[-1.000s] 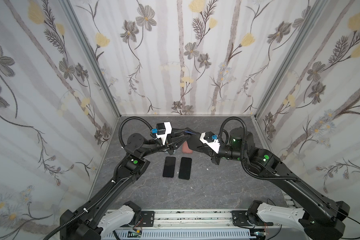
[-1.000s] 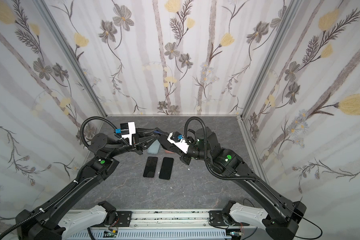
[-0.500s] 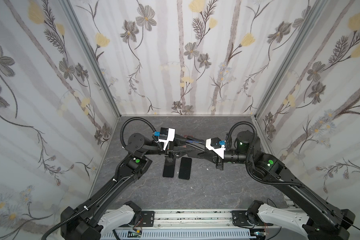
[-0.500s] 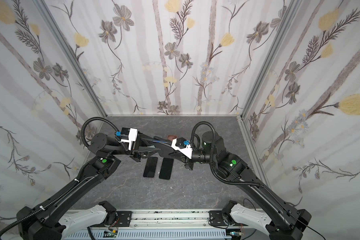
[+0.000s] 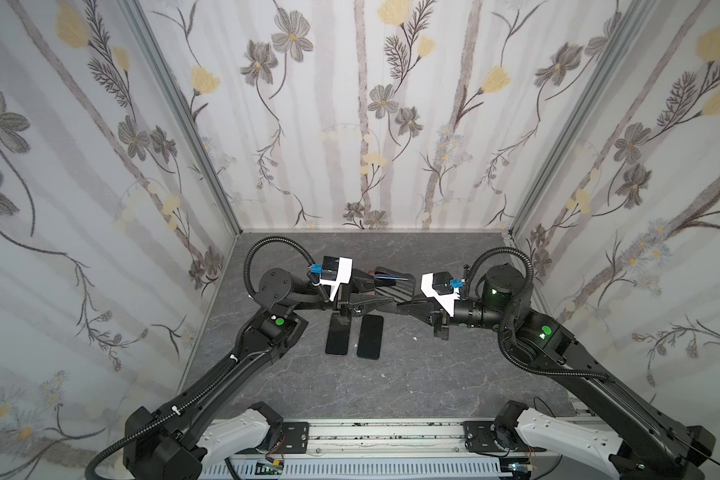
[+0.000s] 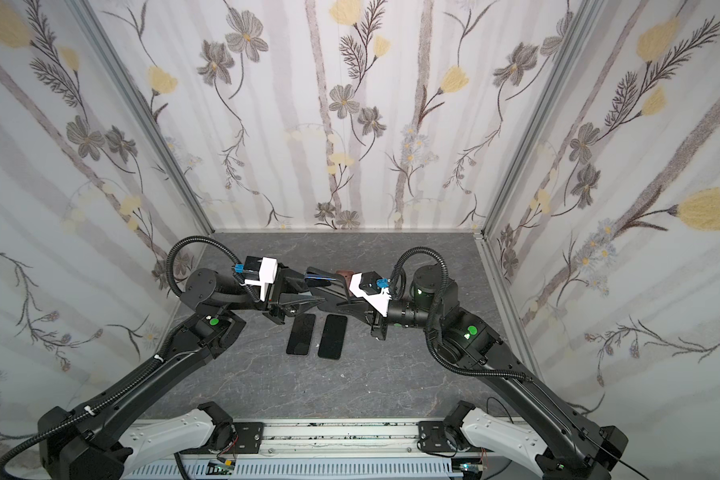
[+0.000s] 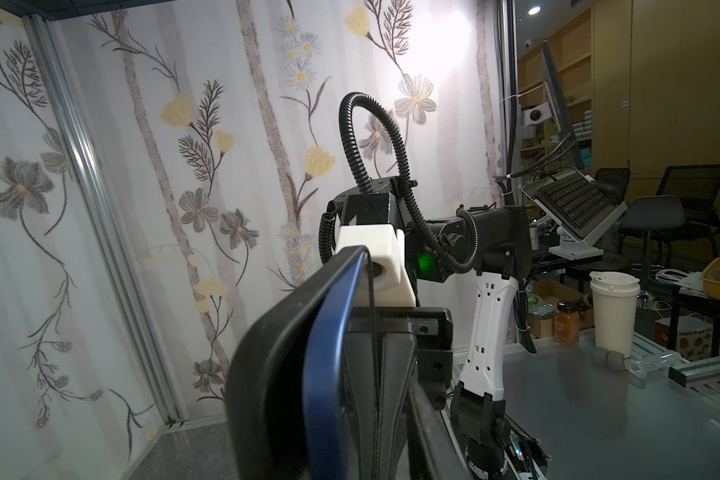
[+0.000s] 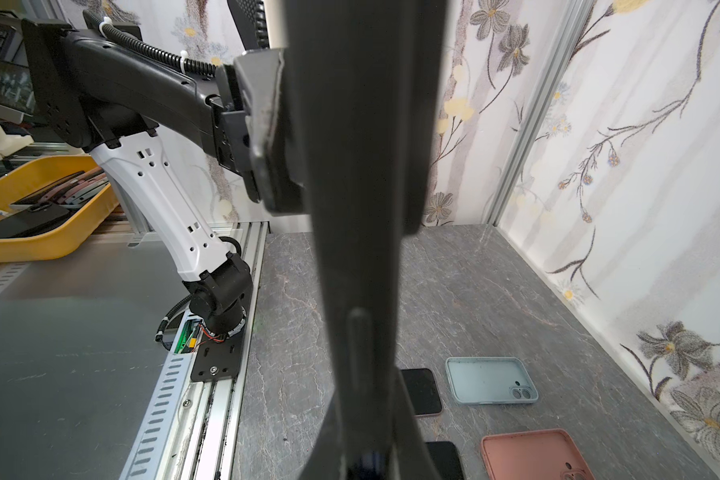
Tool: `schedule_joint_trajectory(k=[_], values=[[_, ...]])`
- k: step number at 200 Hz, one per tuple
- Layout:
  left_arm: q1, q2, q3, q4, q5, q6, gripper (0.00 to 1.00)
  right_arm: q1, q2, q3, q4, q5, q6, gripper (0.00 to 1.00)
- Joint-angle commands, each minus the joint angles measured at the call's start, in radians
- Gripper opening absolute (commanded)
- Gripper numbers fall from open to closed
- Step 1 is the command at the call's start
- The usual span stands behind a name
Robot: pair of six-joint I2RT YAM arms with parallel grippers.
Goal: Take the phone out of the phone case
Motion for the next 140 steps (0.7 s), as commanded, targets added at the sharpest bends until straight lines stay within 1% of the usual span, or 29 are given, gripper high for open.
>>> schedule_joint_trajectory(k=[1,22,38,71,104,140], values=[[-0.011,0.019,-0.014,-0.098,0.073,0.007,0.29,0.001,-0.009,0.017,0.393,-0.012,0.060,0.00],[-0.015,0.031,-0.017,-0.097,0.075,0.006,0.27,0.001,-0.014,0.015,0.412,-0.006,0.073,0.00],[-0.016,0.031,-0.024,-0.095,0.065,0.011,0.24,0.001,-0.008,0.022,0.394,0.001,0.073,0.00],[-0.011,0.024,-0.029,-0.095,0.015,0.034,0.11,0.001,-0.006,0.006,0.326,0.028,0.050,0.00],[0.001,0.021,-0.025,-0.095,-0.003,0.041,0.00,0.001,-0.016,-0.025,0.288,0.047,0.043,0.00],[0.013,0.024,-0.017,-0.095,-0.012,0.047,0.00,0.001,-0.016,-0.026,0.235,0.054,0.016,0.00]])
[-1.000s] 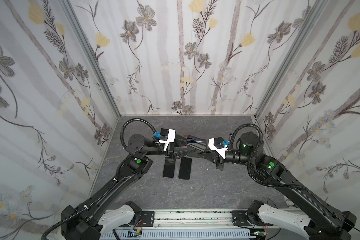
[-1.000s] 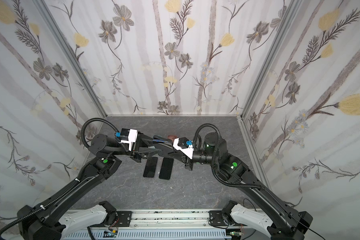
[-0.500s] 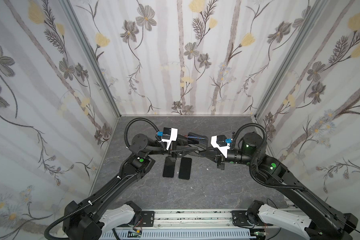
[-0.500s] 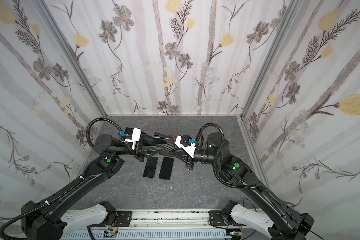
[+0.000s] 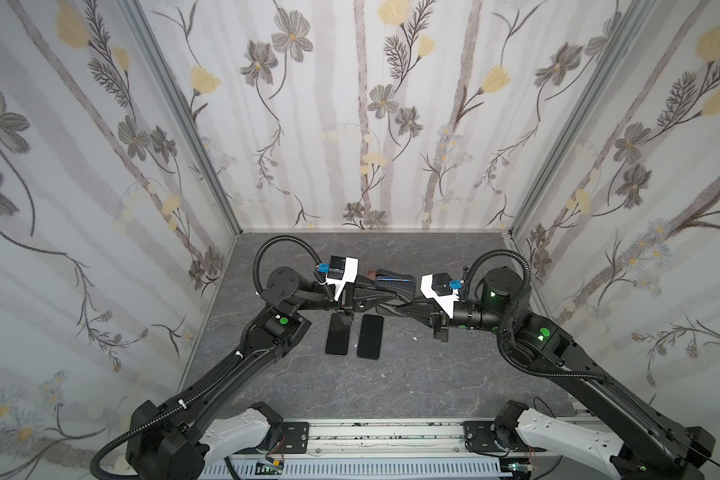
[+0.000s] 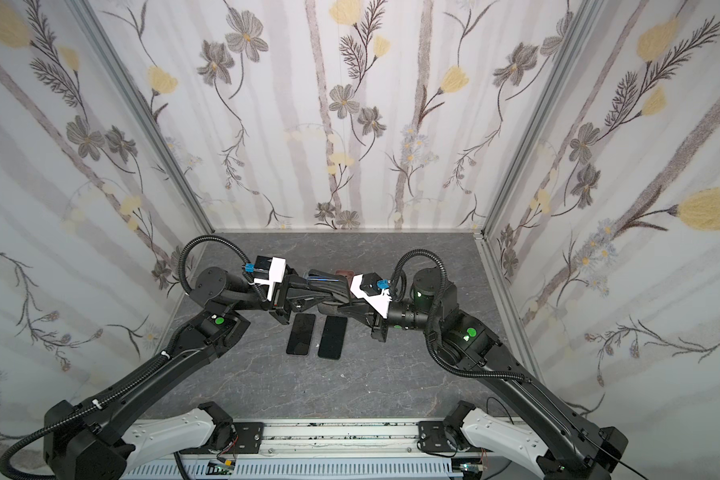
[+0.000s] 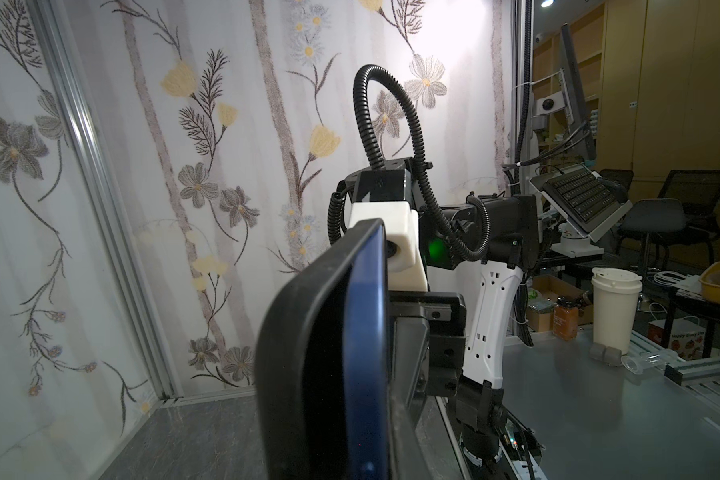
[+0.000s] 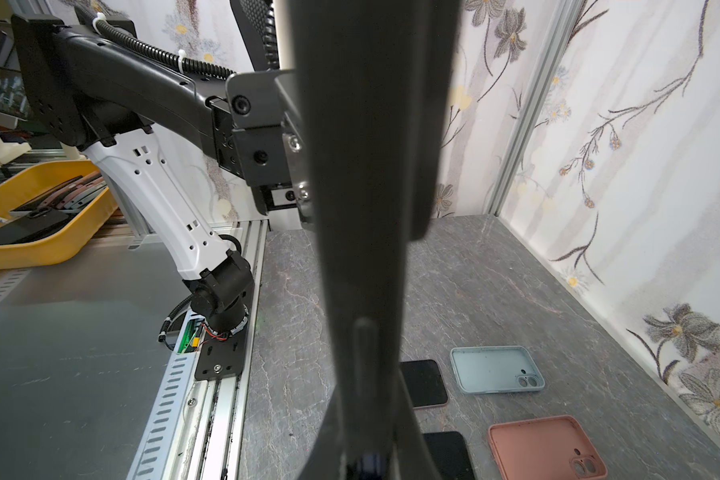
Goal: Take the phone out of the phone case
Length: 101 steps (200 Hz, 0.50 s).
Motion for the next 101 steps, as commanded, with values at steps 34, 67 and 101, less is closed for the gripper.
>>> schedule_joint_trajectory(k=[34,67,101], values=[[0.022,0.008,0.010,-0.087,-0.026,0.033,0.00,0.001,0.020,0.030,0.131,0.015,-0.033,0.30],[0.061,-0.007,0.001,-0.087,-0.051,0.032,0.00,0.001,-0.002,-0.019,0.067,0.048,-0.045,0.55],[0.111,-0.024,-0.034,-0.092,-0.065,0.052,0.00,-0.008,-0.074,-0.088,0.100,0.129,-0.010,0.64]])
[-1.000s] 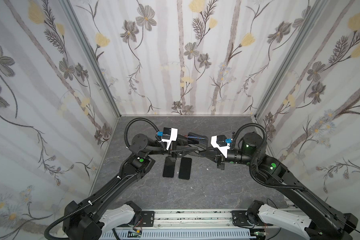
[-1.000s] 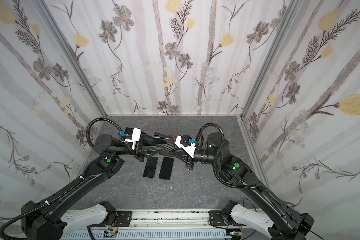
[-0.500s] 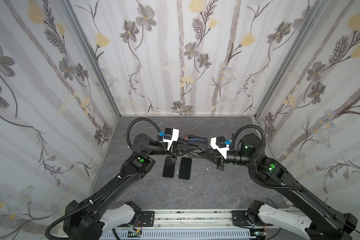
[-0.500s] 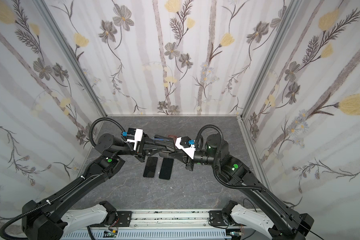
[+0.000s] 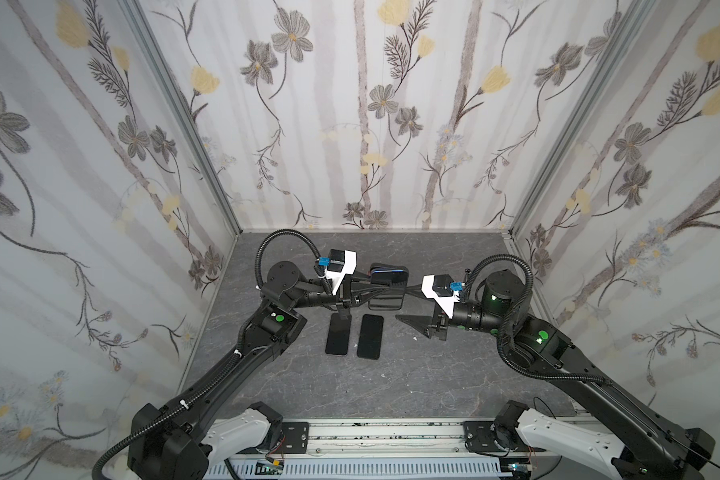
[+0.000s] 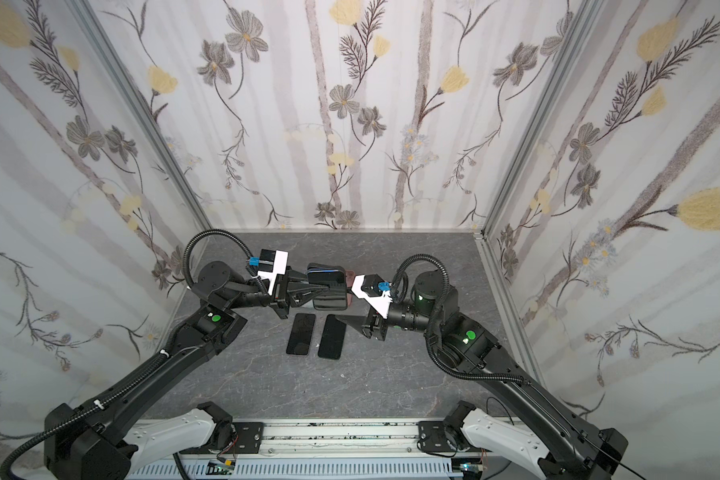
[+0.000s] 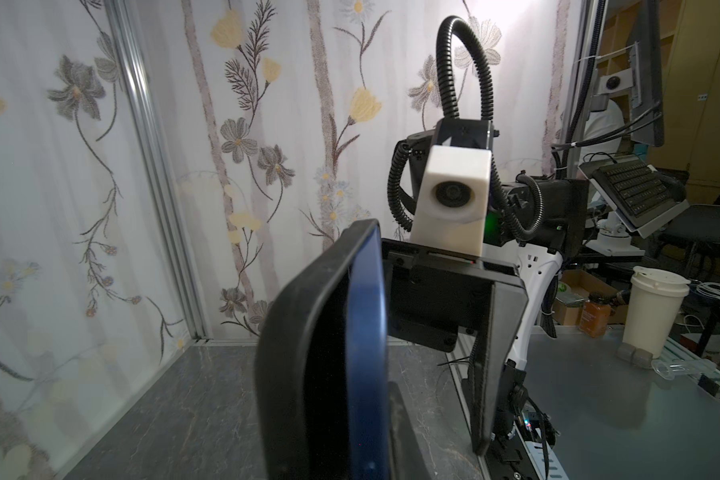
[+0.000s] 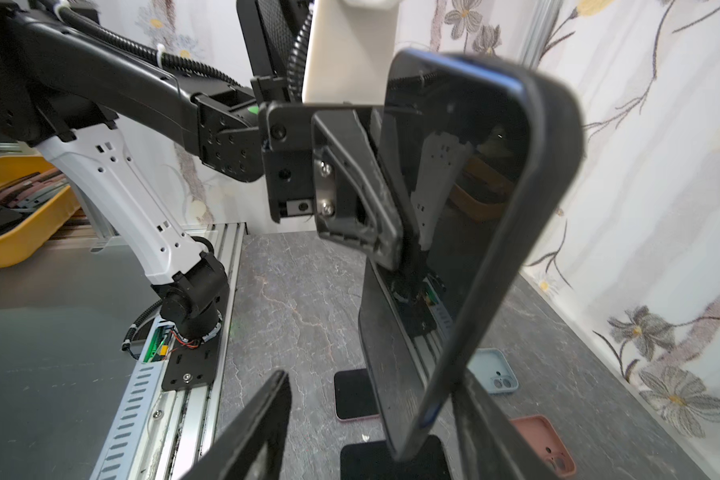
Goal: Take the phone out of the phone case
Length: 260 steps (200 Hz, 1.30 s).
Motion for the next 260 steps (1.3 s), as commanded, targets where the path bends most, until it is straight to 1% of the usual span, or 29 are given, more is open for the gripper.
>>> schedule_joint_trajectory(k=[1,18,36,61,77,97,110,122,144,166,193,205,239,260], values=[[0.022,-0.013,-0.022,0.023,-0.029,0.027,0.00,-0.006,-0.040,-0.028,0.051,0.072,0.018,0.64],[0.037,-0.013,-0.034,-0.007,-0.030,0.063,0.00,-0.022,-0.073,-0.044,0.083,0.141,0.057,0.64],[0.041,-0.010,-0.024,-0.102,-0.045,0.134,0.00,-0.060,-0.091,-0.046,0.110,0.157,0.118,0.65],[0.039,-0.010,0.013,-0.275,-0.064,0.251,0.00,-0.146,-0.079,-0.014,0.112,0.052,0.193,0.66],[0.038,-0.019,0.025,-0.357,-0.067,0.319,0.00,-0.205,-0.051,0.018,0.093,-0.045,0.222,0.67],[0.038,-0.033,0.025,-0.374,-0.039,0.332,0.00,-0.260,-0.010,0.065,0.050,-0.130,0.252,0.66],[0.038,-0.037,0.025,-0.378,-0.005,0.330,0.00,-0.276,0.021,0.110,-0.005,-0.181,0.241,0.67],[0.038,-0.040,0.023,-0.379,0.008,0.331,0.00,-0.278,0.053,0.161,-0.077,-0.197,0.212,0.67],[0.037,-0.040,0.015,-0.388,0.006,0.355,0.00,-0.277,0.124,0.266,-0.229,-0.221,0.145,0.67],[0.021,-0.024,0.027,-0.426,-0.024,0.398,0.00,-0.276,0.167,0.335,-0.312,-0.204,0.135,0.67],[-0.053,0.010,0.085,-0.578,-0.170,0.543,0.00,-0.265,0.187,0.397,-0.371,-0.173,0.137,0.67],[-0.082,0.022,0.101,-0.615,-0.221,0.596,0.00,-0.255,0.200,0.426,-0.405,-0.157,0.123,0.67],[-0.118,0.024,0.108,-0.630,-0.315,0.670,0.00,-0.218,0.266,0.532,-0.571,-0.131,0.034,0.67],[-0.133,0.021,0.117,-0.634,-0.342,0.697,0.00,-0.183,0.298,0.581,-0.647,-0.103,-0.009,0.67]])
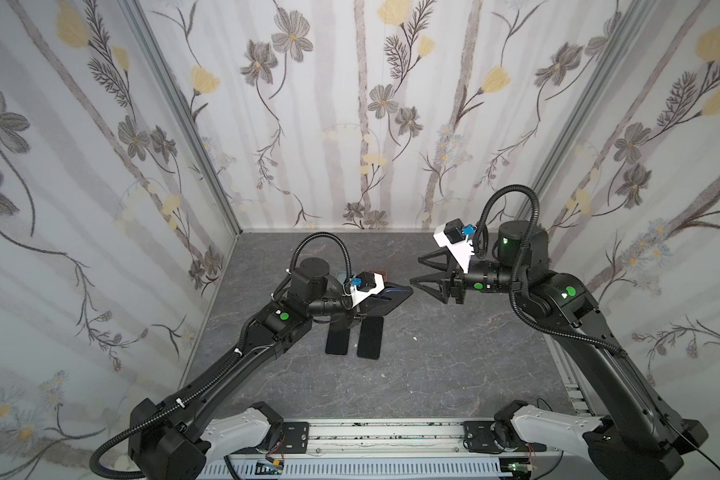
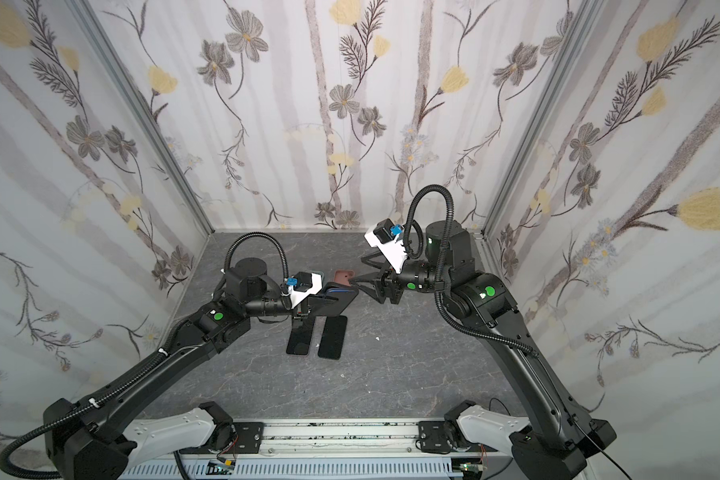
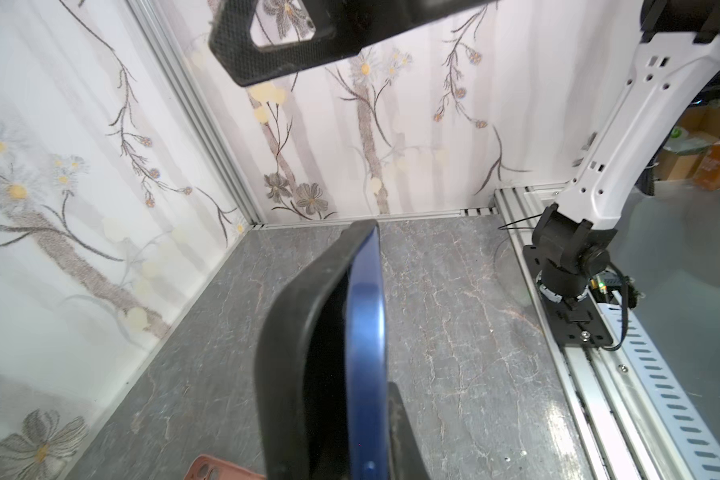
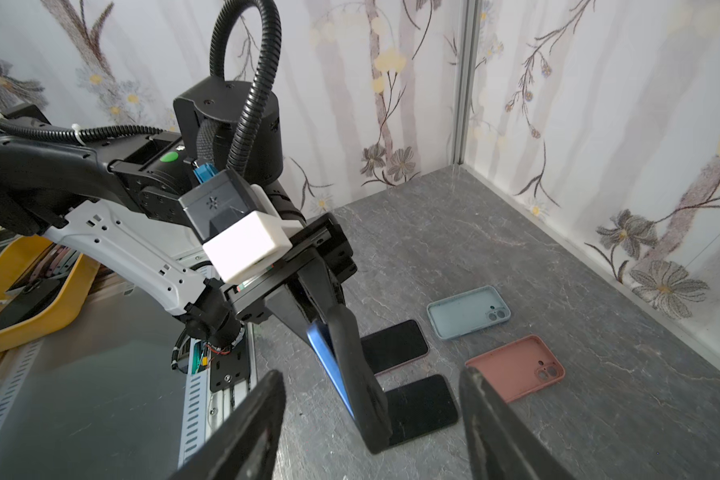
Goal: Take the phone out of the phone case
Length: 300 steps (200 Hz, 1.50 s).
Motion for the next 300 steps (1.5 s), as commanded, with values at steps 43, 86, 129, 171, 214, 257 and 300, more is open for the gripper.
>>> schedule_joint_trajectory(k=[43,86,129,171,214,257,300], values=[[-0.032,-0.009,0.027,0.015,-0.074,0.116,0.00,0.061,0.075,0.079,-0.114,0.008,-0.080,0.67],[-0.058,-0.008,0.026,0.012,-0.093,0.121,0.00,0.082,0.130,0.126,-0.093,0.012,-0.042,0.64],[-0.066,-0.009,0.024,0.010,-0.099,0.124,0.00,0.083,0.182,0.153,-0.128,0.065,-0.038,0.60],[-0.069,-0.009,0.024,0.009,-0.106,0.127,0.00,0.083,0.194,0.150,-0.156,0.100,-0.056,0.59],[-0.072,-0.005,0.027,0.010,-0.102,0.125,0.00,0.084,0.194,0.145,-0.179,0.074,-0.088,0.59],[-0.072,-0.009,0.023,0.009,-0.103,0.124,0.00,0.084,0.186,0.128,-0.183,0.002,-0.122,0.60],[-0.073,-0.019,0.020,0.008,-0.105,0.121,0.00,0.083,0.186,0.115,-0.181,0.088,-0.103,0.59]])
